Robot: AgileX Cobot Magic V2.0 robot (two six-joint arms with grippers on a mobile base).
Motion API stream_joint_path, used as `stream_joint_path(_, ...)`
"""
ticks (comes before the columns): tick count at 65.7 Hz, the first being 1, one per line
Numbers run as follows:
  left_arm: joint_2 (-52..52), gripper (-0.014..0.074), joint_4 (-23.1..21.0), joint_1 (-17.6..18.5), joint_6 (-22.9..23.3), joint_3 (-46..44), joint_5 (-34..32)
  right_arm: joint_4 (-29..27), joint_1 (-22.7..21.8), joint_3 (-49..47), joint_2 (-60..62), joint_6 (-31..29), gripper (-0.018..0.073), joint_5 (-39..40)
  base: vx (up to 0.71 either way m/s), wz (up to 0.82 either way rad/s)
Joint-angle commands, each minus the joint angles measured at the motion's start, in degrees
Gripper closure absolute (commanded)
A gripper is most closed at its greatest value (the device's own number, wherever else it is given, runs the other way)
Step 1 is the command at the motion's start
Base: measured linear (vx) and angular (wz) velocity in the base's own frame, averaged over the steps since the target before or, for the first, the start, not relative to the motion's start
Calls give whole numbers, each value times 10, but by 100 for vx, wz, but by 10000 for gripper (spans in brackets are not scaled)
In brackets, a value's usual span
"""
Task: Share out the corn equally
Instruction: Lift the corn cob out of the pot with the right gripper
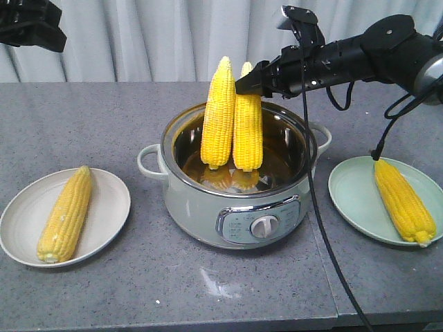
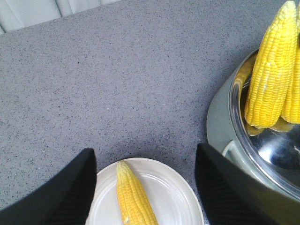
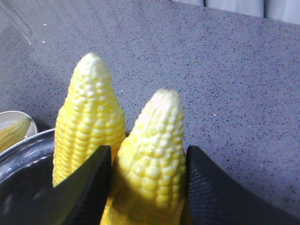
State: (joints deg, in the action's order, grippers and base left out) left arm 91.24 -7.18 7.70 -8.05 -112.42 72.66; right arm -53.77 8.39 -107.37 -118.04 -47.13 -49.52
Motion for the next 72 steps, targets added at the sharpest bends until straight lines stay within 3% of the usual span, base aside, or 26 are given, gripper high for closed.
stream_joint_path(1, -20, 149, -9, 3, 1, -15, -14, -24, -1, -16, 32, -4, 296, 6, 0, 0)
stream_joint_path(14, -20, 149, -9, 3, 1, -15, -14, -26, -2, -16, 32, -3, 380, 1, 0, 0)
stream_joint_path(46, -20, 149, -9, 3, 1, -15, -15, -20, -3, -16, 103, -6, 369, 10, 0, 0)
stream_joint_path(57, -20, 149, -10, 3, 1, -15, -14, 43, -3, -16, 148, 6, 365, 12, 0, 0)
stream_joint_path(63, -20, 149, -10, 3, 1, -15, -14, 93, -3, -16, 175, 46, 361, 25, 0, 0)
stream_joint_path(72, -20, 149, -10, 3, 1, -15, -14, 209, -3, -16, 219, 130, 353, 49, 0, 0)
